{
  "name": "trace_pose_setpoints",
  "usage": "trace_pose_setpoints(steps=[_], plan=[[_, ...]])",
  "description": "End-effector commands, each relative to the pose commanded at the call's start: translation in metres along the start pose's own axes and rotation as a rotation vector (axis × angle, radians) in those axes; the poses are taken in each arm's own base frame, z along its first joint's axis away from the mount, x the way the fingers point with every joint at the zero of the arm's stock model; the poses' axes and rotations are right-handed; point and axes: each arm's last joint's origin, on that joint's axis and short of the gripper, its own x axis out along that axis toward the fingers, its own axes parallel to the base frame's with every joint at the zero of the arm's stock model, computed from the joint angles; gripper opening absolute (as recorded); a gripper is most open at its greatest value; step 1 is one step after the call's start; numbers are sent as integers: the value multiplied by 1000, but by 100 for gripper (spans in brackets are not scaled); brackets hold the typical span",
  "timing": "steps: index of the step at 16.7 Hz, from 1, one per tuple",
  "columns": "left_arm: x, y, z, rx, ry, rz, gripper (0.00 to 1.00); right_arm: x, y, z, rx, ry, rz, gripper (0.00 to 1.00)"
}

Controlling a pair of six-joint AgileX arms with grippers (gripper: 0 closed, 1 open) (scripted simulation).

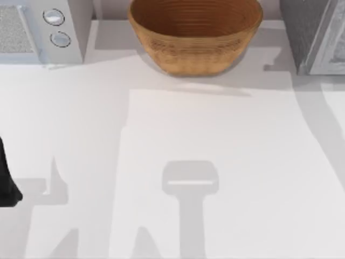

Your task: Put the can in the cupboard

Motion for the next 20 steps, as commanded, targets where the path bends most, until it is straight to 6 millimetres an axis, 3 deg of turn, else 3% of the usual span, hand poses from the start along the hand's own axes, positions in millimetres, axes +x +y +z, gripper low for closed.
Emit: trace_pose_setpoints(steps=[6, 15, 20], plan=[[0, 0, 0, 0, 0, 0, 100, 7, 0, 2, 0, 5, 1, 0], [0, 0, 0, 0, 0, 0, 100, 96, 4, 35, 2, -18, 2, 0], [0, 0, 0, 0, 0, 0, 100, 138, -1, 27, 3, -14, -2, 0]])
